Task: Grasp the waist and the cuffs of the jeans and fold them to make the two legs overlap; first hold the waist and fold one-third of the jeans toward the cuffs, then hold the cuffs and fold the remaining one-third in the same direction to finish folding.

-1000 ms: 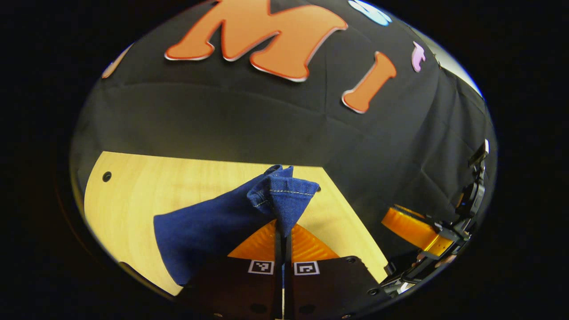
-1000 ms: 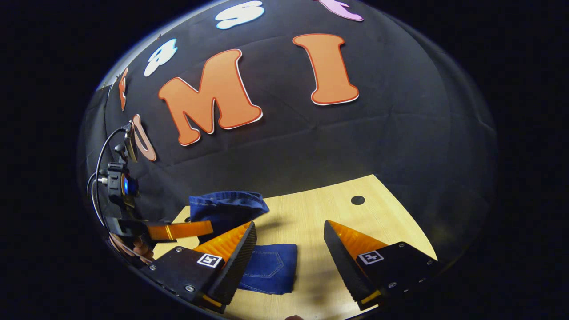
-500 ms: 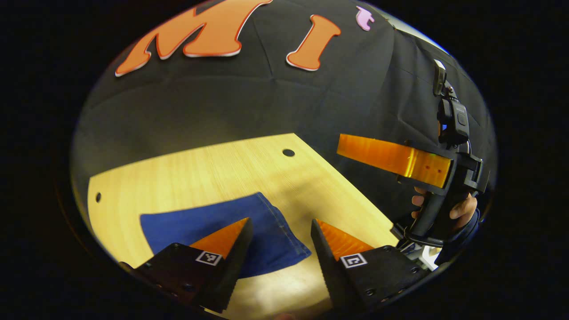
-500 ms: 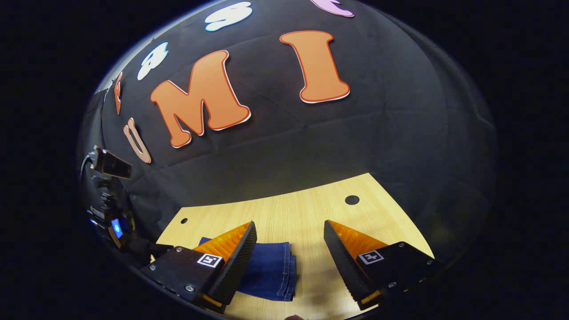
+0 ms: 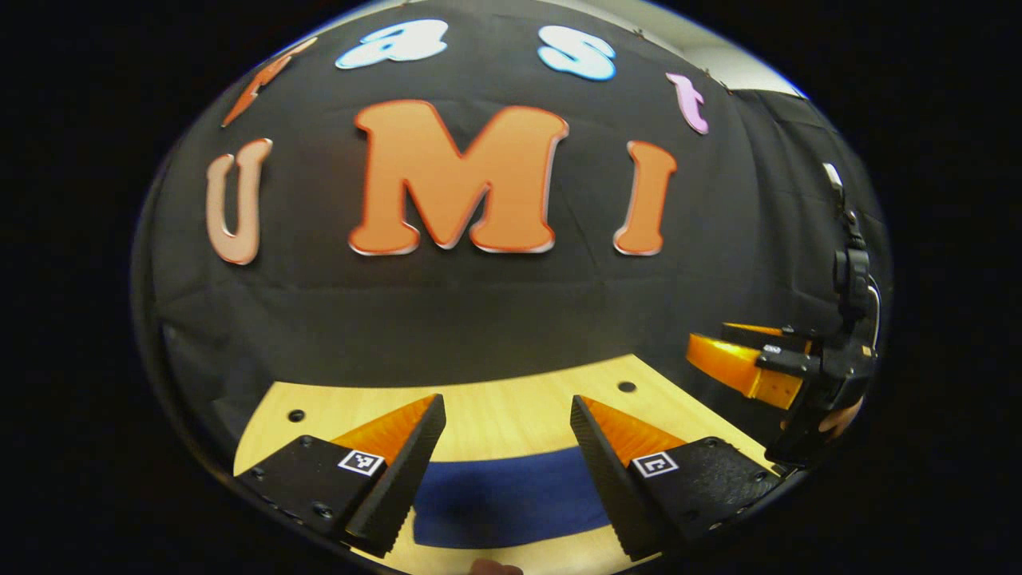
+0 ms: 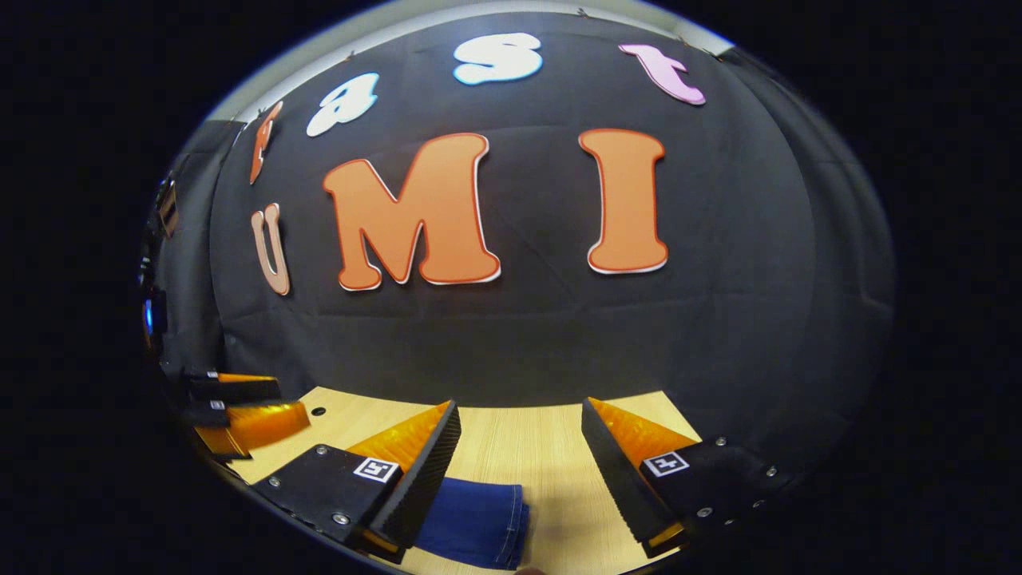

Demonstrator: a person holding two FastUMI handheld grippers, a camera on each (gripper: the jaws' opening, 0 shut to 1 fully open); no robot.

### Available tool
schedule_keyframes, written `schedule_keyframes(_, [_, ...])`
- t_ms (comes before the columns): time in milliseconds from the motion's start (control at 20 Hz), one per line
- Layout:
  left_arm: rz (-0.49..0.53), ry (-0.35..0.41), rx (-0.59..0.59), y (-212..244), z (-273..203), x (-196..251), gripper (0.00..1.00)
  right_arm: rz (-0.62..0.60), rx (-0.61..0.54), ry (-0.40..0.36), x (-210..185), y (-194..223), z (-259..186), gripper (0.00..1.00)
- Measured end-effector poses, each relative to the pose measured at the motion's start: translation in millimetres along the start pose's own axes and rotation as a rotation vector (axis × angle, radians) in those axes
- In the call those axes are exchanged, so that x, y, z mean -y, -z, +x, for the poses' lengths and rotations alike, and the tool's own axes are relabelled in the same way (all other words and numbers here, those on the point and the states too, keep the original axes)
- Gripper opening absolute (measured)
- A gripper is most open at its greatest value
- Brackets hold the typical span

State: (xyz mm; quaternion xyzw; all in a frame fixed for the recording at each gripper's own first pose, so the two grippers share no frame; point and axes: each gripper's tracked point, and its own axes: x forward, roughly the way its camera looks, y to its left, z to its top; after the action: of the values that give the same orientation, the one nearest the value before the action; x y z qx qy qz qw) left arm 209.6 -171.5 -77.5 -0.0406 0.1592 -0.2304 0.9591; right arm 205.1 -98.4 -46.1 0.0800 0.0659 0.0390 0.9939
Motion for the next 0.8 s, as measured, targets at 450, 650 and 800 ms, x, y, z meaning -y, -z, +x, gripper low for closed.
schedule_keyframes(450, [-0.089,-0.25,0.314,-65.7,-41.3,-76.5,0.96,-0.11,0.216,0.018,-42.8,-50.0,-20.6,0.96])
schedule_keyframes(650, [-0.061,-0.335,0.373,-69.0,-52.0,-93.8,0.94,-0.127,0.214,0.004,-56.6,-41.4,-28.5,0.95])
schedule_keyframes(800, [-0.042,-0.345,0.367,-47.7,-64.7,-107.0,0.97,-0.125,0.213,0.009,-63.3,-33.8,-33.1,0.95])
